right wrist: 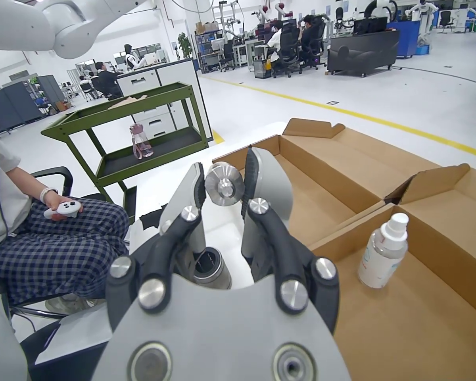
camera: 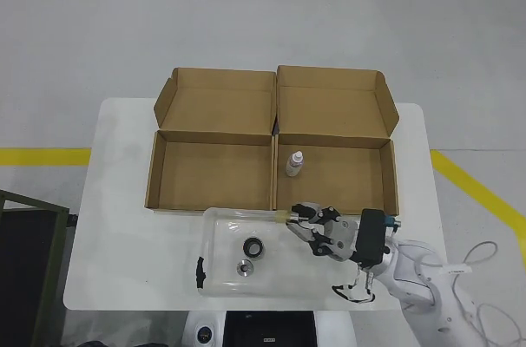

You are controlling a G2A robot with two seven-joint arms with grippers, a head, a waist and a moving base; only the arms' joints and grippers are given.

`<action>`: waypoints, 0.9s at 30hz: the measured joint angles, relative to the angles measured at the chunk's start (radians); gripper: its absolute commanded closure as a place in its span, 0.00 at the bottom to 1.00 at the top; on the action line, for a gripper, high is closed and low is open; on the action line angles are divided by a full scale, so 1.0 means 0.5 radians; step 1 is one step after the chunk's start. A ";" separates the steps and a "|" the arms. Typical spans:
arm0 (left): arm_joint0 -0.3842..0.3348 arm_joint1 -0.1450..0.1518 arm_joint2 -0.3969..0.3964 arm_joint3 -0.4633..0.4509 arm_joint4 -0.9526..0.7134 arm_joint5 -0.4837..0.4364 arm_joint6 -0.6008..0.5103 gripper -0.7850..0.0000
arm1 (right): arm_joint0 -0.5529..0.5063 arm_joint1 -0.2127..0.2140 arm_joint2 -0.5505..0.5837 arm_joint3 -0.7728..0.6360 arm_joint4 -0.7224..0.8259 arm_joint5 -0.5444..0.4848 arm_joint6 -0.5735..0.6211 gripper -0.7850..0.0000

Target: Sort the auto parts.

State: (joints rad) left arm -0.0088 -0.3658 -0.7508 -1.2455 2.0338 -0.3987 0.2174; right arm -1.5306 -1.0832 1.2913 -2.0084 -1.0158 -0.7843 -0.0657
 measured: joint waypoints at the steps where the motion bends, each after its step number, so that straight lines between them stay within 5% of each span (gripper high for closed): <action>1: 0.000 0.000 0.000 0.000 0.000 0.000 0.000 0.00 | -0.002 0.000 0.001 -0.004 -0.010 0.009 0.000 1.00; 27: 0.000 0.000 0.000 0.000 0.000 0.000 0.000 0.00 | 0.168 -0.003 0.035 0.066 -0.316 0.500 0.521 1.00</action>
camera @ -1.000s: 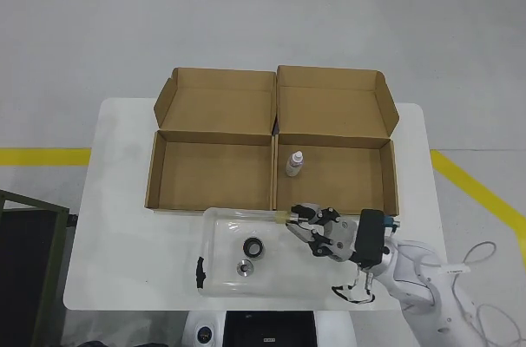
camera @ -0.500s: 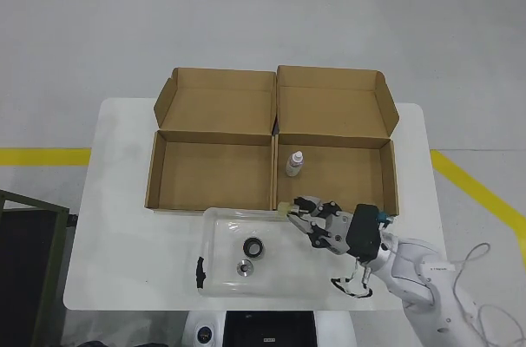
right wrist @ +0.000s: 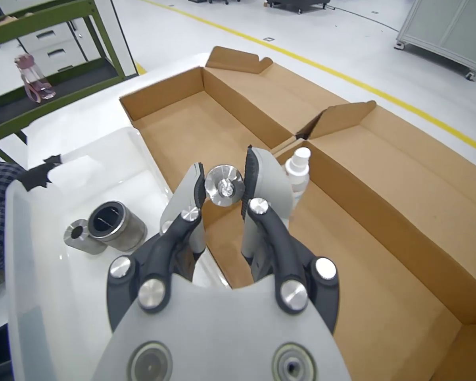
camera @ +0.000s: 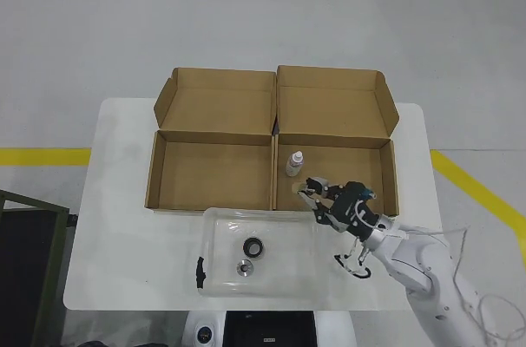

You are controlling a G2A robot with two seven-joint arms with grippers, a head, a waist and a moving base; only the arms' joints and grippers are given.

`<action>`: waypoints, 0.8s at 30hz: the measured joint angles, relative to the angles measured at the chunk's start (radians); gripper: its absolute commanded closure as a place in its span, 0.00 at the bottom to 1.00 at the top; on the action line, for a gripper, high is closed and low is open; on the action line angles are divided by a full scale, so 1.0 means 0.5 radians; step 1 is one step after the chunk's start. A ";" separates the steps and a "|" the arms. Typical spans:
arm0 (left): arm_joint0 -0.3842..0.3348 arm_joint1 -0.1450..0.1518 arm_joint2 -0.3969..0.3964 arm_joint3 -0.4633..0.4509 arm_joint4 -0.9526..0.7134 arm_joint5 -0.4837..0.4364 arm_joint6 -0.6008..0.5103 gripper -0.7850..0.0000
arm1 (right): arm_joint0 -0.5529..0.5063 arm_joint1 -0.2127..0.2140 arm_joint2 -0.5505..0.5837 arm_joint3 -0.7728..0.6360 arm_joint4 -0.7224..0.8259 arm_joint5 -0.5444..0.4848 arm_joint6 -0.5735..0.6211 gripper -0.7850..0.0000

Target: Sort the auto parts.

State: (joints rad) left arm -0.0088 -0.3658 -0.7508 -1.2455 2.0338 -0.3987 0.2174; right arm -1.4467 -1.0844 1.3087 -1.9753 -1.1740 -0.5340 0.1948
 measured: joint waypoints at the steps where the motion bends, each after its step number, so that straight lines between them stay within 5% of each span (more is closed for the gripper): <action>1: 0.000 0.000 0.000 0.000 0.000 0.000 0.000 0.00 | 0.017 0.000 -0.002 0.010 -0.010 0.011 0.040 1.00; 24: 0.000 0.000 0.000 0.000 0.000 0.000 0.000 0.00 | 0.475 -0.052 -0.266 0.425 -0.222 0.258 0.611 1.00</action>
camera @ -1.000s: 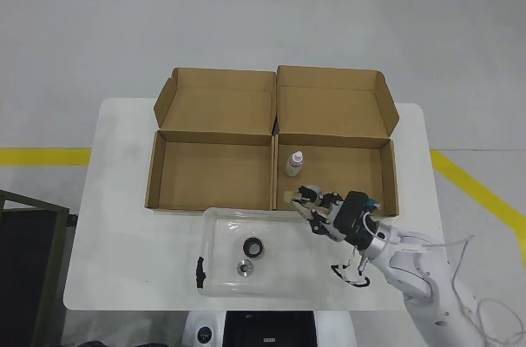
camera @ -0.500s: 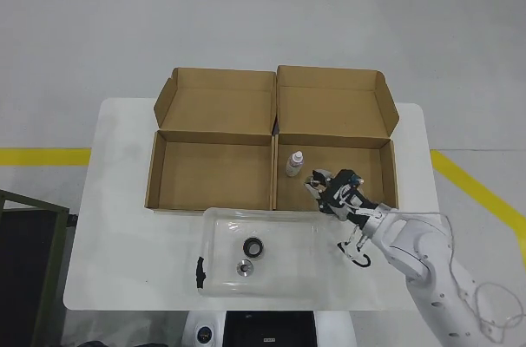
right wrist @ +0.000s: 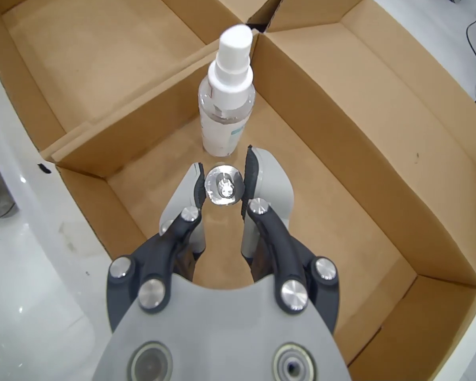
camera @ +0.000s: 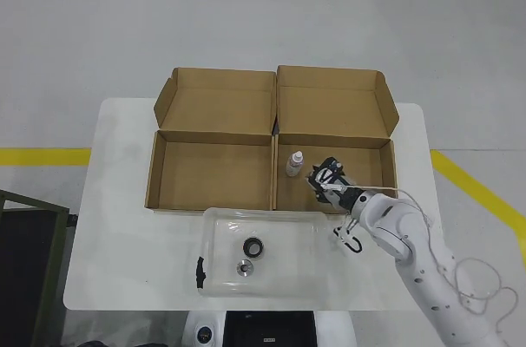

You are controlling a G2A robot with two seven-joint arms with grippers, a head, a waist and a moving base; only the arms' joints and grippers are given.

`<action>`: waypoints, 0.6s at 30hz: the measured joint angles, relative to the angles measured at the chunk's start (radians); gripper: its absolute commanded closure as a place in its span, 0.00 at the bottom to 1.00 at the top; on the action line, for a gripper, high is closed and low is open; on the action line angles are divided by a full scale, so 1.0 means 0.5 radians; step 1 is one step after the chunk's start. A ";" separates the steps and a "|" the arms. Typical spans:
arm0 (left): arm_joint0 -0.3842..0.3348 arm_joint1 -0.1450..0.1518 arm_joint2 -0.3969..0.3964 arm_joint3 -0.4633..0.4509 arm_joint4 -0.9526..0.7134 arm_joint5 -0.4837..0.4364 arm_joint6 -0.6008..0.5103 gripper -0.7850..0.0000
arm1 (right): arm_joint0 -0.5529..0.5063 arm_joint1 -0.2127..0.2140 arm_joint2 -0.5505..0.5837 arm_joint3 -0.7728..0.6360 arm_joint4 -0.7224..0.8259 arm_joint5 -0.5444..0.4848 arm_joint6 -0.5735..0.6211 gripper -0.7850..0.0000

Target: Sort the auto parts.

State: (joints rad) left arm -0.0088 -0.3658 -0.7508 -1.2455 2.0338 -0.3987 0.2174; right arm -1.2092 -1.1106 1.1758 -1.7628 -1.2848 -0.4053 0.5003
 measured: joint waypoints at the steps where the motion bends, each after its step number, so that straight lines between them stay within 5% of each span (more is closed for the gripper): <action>1: 0.000 0.000 0.000 0.000 0.000 0.000 0.000 0.00 | 0.019 -0.003 -0.012 0.025 -0.004 0.006 0.017 1.00; 6: 0.000 0.000 0.000 0.000 0.000 0.000 0.000 0.00 | 0.087 -0.017 -0.062 0.111 -0.005 0.019 0.065 1.00; 18: 0.000 0.000 0.000 0.000 0.000 0.000 0.000 0.00 | 0.211 -0.055 -0.192 0.233 -0.042 0.070 0.137 0.61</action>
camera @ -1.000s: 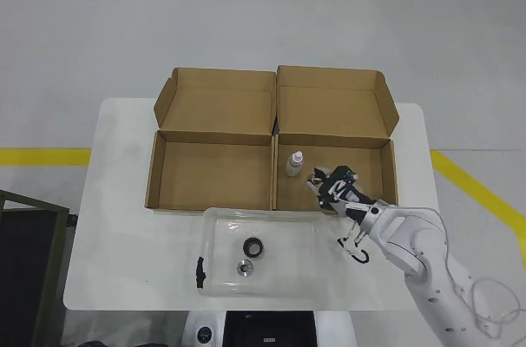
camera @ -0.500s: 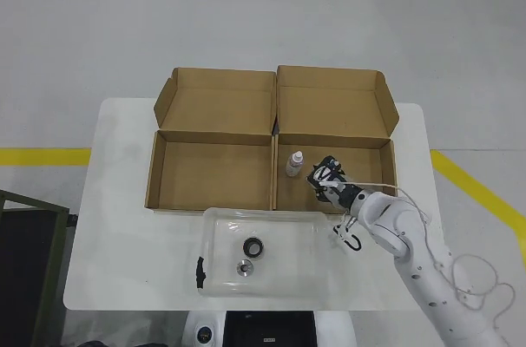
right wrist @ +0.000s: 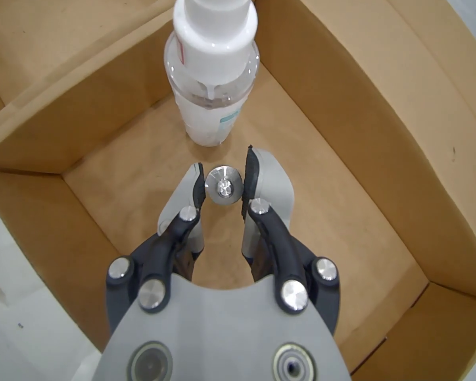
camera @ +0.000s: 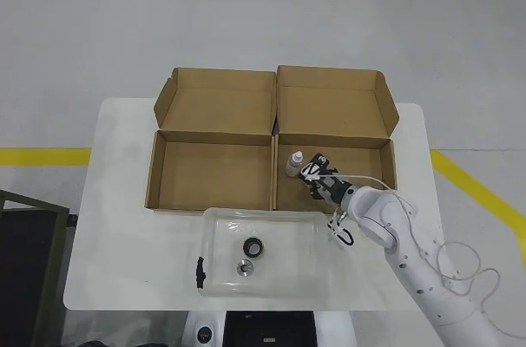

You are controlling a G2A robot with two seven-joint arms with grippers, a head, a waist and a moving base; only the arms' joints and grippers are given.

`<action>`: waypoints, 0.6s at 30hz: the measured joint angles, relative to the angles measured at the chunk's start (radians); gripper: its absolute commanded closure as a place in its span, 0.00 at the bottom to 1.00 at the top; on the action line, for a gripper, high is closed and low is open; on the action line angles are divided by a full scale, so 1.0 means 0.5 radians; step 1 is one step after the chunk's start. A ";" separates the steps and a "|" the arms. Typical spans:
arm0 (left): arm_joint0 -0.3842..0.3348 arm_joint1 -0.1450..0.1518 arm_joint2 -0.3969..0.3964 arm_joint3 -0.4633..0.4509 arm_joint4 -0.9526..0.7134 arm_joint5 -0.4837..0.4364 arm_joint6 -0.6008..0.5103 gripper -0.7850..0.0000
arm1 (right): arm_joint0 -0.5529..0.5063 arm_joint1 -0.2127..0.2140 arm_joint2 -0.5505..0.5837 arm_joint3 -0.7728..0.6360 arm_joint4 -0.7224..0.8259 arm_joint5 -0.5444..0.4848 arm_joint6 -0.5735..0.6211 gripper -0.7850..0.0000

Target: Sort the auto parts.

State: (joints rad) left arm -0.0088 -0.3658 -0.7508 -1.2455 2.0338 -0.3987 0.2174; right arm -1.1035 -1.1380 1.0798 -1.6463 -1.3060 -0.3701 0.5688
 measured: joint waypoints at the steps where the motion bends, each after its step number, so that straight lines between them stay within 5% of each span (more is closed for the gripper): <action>1: 0.000 0.000 0.000 0.000 0.000 0.000 0.000 0.00 | 0.006 -0.002 -0.006 0.008 0.000 0.001 0.001 0.60; 9: 0.000 0.000 0.000 0.000 0.000 0.000 0.000 0.00 | -0.035 0.004 0.050 -0.053 0.006 -0.003 -0.037 0.54; 18: 0.000 0.000 0.000 0.000 0.000 0.000 0.000 0.00 | -0.300 0.058 0.289 -0.492 -0.040 -0.083 -0.079 0.51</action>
State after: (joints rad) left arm -0.0088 -0.3658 -0.7508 -1.2455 2.0338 -0.3987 0.2174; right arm -1.2536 -1.1090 1.2245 -1.8921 -1.3258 -0.4117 0.5295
